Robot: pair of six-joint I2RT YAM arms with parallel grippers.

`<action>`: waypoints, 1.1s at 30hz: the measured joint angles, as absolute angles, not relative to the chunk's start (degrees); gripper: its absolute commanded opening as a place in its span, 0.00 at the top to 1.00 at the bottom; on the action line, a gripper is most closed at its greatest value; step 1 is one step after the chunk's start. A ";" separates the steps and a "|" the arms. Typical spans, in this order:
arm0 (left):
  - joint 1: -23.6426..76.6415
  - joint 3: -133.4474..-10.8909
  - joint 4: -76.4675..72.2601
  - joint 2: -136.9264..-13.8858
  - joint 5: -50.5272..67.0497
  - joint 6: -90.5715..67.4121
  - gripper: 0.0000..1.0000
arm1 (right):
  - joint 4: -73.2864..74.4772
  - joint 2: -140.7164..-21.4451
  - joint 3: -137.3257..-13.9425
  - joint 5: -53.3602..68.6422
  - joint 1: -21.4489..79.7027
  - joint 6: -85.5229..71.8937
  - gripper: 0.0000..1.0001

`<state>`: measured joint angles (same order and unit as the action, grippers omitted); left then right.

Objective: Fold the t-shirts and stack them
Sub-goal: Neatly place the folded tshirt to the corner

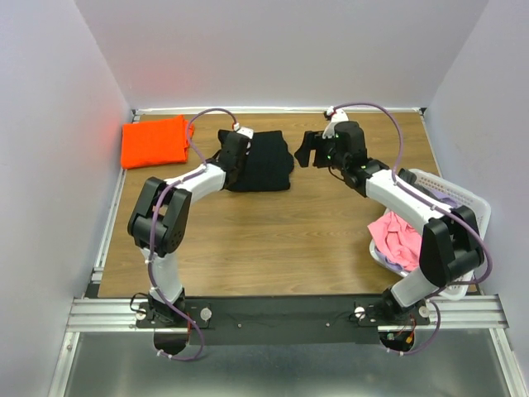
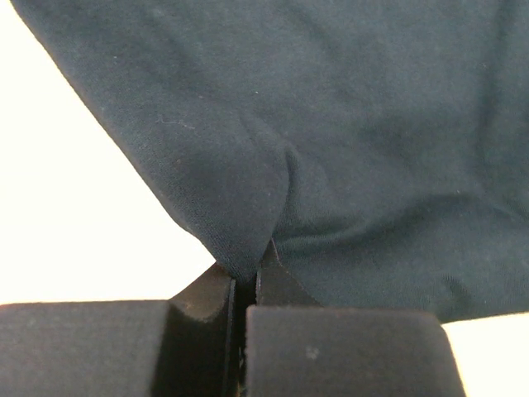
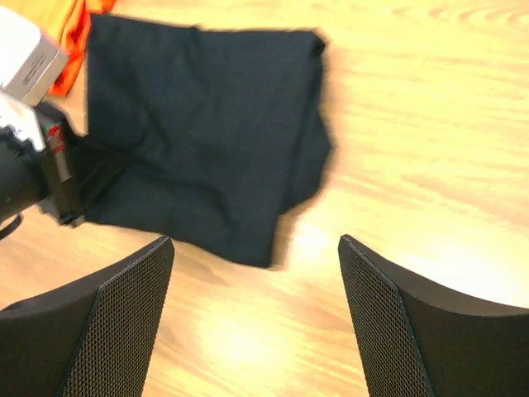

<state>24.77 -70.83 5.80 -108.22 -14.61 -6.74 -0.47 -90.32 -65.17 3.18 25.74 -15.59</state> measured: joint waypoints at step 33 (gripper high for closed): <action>9.67 -92.16 19.33 -107.72 -26.46 16.29 1.00 | 1.61 -80.88 -62.39 -3.29 20.56 -15.07 0.09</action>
<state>9.67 -92.16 19.33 -107.72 -26.46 16.29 1.61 -80.88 -62.39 -3.29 20.56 -15.07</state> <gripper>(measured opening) 0.061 0.911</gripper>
